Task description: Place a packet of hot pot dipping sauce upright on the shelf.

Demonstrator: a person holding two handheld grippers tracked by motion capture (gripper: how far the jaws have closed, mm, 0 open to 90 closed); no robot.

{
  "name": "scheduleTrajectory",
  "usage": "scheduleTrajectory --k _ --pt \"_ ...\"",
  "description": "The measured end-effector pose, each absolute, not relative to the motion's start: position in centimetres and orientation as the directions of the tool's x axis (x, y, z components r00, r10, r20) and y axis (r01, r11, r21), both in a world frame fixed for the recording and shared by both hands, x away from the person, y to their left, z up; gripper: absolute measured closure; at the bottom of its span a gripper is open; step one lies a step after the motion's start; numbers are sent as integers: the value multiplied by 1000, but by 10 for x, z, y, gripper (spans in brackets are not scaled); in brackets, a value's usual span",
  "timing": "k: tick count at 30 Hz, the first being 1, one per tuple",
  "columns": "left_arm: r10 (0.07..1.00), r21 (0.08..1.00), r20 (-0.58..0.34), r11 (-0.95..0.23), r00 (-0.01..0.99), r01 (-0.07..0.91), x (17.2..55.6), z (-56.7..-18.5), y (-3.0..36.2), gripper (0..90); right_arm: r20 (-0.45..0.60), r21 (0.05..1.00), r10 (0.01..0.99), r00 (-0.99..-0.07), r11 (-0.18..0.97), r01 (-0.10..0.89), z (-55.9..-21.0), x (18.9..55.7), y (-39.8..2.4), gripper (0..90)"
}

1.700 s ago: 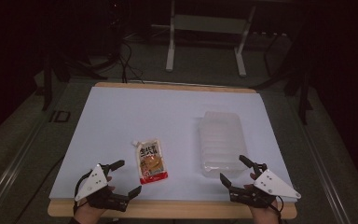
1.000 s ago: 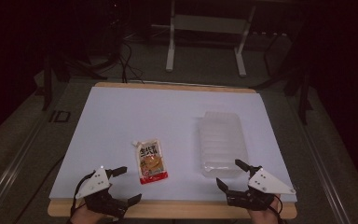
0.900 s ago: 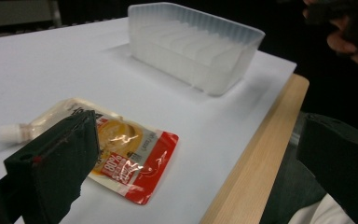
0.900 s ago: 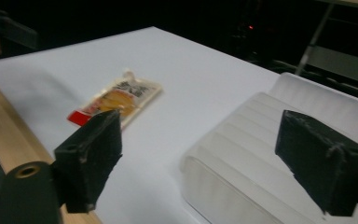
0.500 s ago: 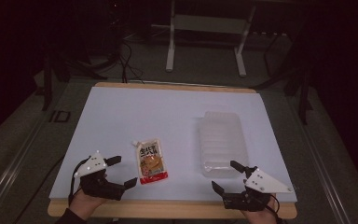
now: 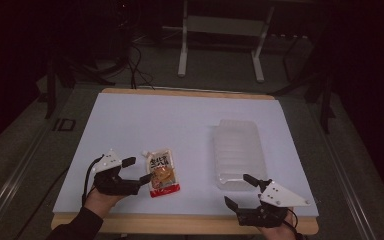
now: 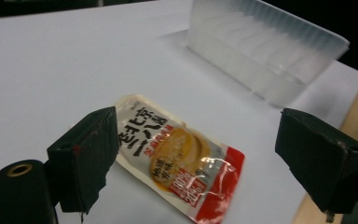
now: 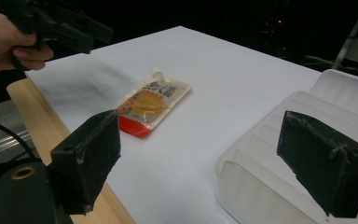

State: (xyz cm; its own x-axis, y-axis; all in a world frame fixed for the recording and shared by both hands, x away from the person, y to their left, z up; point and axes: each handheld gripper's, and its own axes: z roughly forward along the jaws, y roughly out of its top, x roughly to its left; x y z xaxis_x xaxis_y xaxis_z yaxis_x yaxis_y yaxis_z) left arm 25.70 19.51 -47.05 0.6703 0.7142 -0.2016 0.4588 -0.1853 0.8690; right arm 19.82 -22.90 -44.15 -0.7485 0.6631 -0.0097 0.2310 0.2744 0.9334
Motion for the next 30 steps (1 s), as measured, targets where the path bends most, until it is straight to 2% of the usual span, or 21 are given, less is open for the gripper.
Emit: scheduleTrajectory --k 6,12,18,22,30 --pt "743 852 -216 -175 634 494 269 -474 194 193 -5 932 657 -754 275 234 -442 199 -229 134" --pt "805 830 -212 -151 554 538 282 -482 191 210 0 932 652 -758 276 237 -442 199 -229 135" --pt "830 803 -188 -178 525 569 292 -492 183 246 1 931 648 -762 278 237 -443 199 -228 137" --pt "883 756 -141 -196 448 624 302 -503 170 284 3 928 644 -765 283 241 -443 200 -228 137" --pt "907 724 -163 -159 389 672 315 -516 160 311 0 927 638 -770 290 240 -444 200 -227 140"
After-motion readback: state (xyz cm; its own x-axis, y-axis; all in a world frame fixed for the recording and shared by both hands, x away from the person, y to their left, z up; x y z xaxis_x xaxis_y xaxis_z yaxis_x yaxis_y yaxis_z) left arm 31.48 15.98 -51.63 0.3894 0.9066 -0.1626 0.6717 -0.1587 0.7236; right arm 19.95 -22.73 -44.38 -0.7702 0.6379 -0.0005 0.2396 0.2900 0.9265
